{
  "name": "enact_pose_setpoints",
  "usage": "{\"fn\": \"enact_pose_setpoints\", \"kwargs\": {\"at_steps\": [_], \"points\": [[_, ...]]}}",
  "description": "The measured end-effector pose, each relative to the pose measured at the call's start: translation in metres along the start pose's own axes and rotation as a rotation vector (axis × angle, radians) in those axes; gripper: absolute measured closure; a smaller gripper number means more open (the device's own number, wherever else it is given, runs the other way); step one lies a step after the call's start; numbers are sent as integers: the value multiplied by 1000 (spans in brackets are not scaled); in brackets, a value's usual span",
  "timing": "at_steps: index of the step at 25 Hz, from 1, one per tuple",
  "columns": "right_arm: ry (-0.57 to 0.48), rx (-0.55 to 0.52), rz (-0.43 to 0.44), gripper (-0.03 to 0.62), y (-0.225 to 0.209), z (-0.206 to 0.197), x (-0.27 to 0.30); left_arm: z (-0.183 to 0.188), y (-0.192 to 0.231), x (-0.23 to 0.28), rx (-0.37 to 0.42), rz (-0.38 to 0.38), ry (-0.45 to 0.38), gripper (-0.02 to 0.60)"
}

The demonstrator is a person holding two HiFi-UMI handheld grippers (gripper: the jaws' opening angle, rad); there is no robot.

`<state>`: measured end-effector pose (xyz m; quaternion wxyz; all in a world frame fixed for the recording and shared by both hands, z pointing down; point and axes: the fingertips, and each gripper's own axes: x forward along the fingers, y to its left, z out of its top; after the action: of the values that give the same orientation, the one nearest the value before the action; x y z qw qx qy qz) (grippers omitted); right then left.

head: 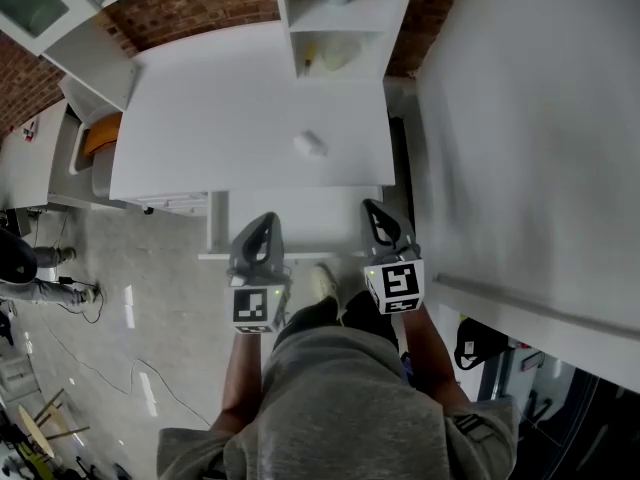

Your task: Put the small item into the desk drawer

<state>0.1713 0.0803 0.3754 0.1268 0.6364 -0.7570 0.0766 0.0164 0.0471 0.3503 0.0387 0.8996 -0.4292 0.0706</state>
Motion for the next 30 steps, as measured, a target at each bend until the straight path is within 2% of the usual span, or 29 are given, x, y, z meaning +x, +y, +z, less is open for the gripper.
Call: {"fn": "enact_pose_setpoints", "kwargs": {"at_steps": [9, 21, 30], "points": [[21, -32, 98, 591, 9, 6, 43, -5, 25, 11, -26, 85, 15, 569], [65, -100, 302, 591, -8, 7, 116, -10, 48, 40, -77, 303, 29, 569], [147, -129, 438, 591, -15, -21, 172, -37, 58, 66, -133, 434, 73, 569]]}}
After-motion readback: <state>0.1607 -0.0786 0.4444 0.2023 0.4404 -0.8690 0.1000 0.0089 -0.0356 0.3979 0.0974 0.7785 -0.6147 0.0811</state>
